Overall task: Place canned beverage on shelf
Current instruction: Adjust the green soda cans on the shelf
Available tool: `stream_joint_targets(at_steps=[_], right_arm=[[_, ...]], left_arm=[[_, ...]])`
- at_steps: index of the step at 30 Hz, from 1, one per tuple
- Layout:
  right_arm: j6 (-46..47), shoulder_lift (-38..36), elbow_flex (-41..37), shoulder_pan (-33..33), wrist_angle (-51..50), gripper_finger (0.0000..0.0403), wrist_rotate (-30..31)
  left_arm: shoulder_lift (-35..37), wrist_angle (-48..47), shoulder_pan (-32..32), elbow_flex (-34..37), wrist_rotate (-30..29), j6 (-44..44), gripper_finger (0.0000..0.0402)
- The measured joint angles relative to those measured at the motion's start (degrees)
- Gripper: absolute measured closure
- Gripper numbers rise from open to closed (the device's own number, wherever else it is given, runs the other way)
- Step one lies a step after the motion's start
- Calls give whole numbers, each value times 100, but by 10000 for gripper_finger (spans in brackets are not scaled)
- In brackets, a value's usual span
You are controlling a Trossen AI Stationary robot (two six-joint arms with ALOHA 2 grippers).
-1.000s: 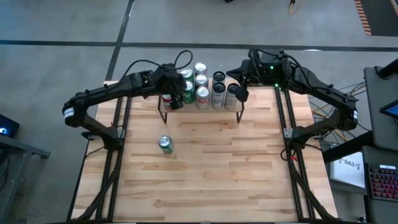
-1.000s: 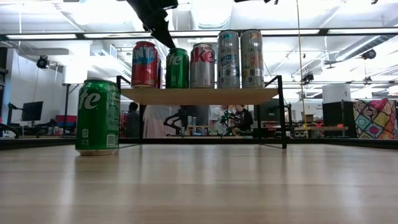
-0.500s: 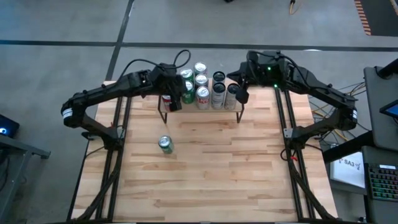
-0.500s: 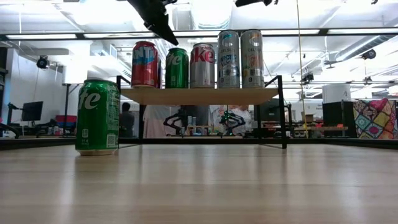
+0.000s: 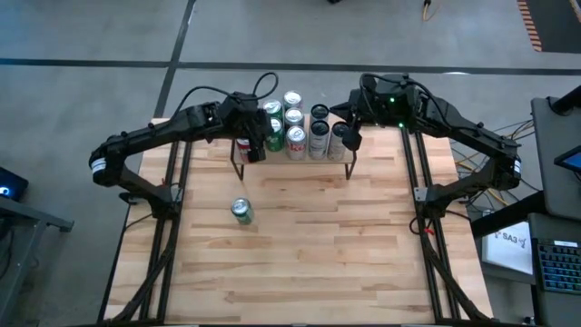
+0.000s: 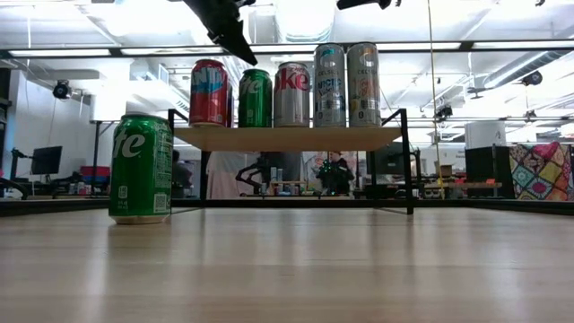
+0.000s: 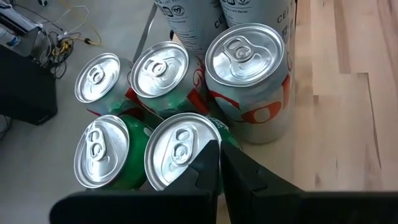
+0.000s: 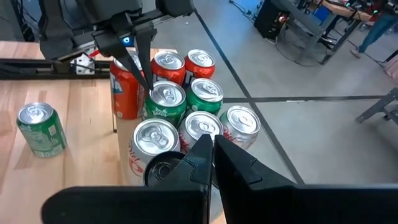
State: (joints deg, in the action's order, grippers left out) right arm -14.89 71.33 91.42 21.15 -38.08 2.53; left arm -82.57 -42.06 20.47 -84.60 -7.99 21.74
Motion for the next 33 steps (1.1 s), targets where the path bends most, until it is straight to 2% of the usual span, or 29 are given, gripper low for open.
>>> stream_joint_targets(at_steps=[33], right_arm=[[367,0,-15,0,-64,394,2]], left_arm=[[-60,353,6,0,-56,9,402]])
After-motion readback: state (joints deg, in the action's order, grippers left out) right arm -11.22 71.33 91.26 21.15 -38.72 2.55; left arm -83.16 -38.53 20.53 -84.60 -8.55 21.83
